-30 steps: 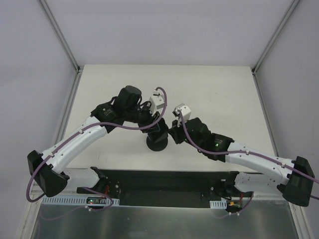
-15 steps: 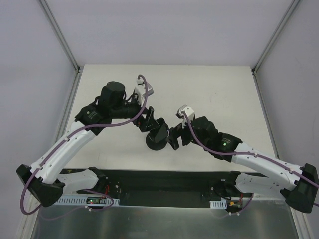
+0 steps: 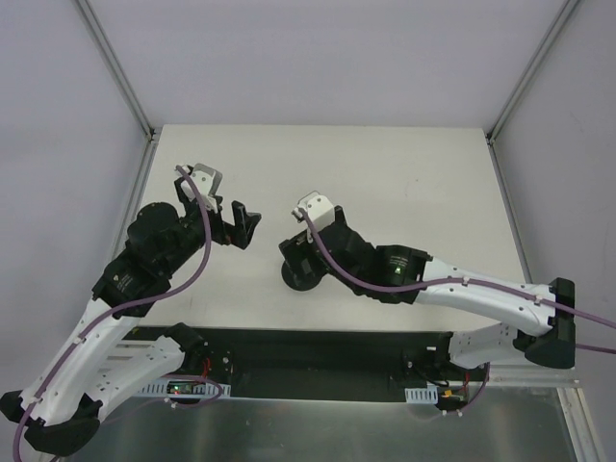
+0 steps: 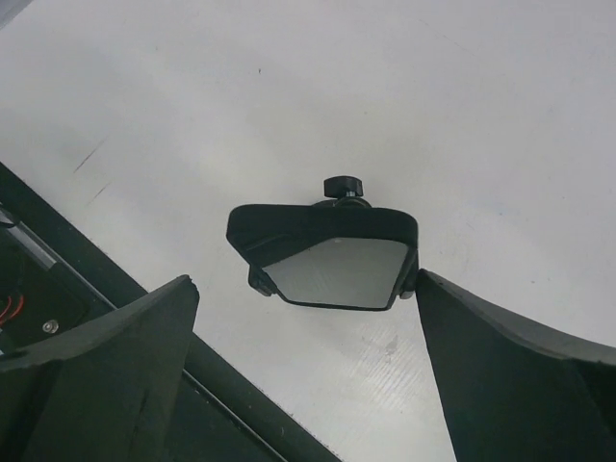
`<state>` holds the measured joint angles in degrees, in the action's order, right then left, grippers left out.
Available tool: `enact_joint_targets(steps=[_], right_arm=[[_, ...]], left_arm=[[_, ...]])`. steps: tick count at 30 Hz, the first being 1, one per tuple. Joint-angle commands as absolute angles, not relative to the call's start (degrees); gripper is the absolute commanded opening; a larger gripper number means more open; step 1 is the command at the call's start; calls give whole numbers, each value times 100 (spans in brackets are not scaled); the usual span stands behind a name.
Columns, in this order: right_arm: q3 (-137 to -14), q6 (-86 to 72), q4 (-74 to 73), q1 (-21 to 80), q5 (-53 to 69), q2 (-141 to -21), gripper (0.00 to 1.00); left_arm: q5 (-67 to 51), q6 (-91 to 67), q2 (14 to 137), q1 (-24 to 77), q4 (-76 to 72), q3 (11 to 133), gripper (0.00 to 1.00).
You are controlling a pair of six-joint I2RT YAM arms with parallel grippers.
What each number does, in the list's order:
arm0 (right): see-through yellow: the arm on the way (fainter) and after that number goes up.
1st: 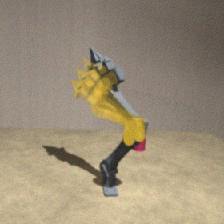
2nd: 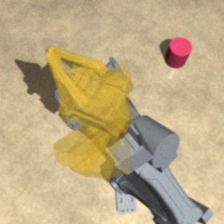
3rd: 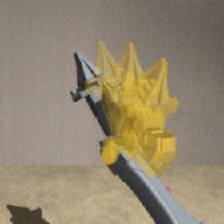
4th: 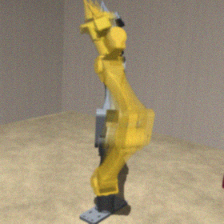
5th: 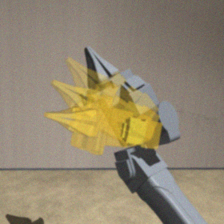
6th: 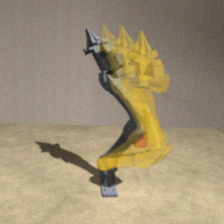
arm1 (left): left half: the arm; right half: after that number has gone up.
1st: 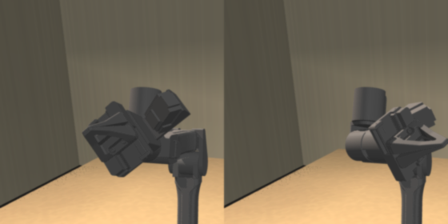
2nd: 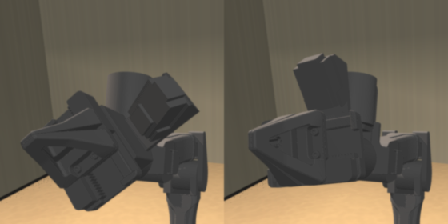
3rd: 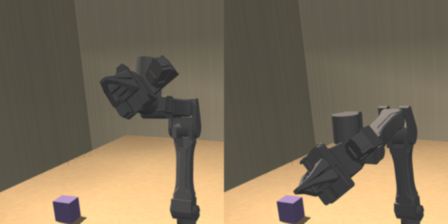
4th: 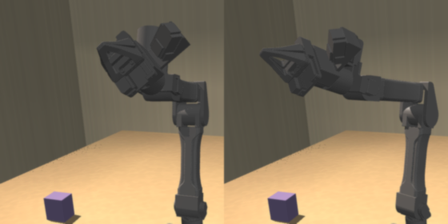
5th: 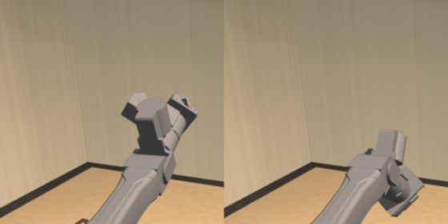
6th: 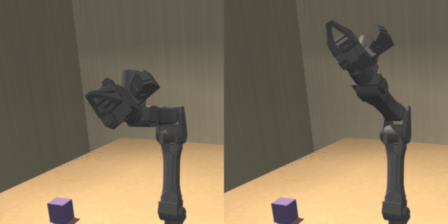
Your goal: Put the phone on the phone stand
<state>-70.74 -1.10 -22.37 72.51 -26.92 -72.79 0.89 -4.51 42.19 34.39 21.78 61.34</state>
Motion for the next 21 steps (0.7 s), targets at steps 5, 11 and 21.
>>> enact_joint_targets(steps=[5, 11, 21], right_arm=[[-7743, -369, -2637, 7515, -3884, -7865, 97], [-7963, -413, -2672, 7515, -3990, -8164, 97], [-8068, -773, -2698, 7471, -4306, -8525, 97]], left_arm=[[1037, -290, 3928, 3384, 1354, 5511, 99], [940, -211, 3858, 3331, 1152, 5230, 99], [940, -53, 3718, 3234, 1046, 4949, 99]])
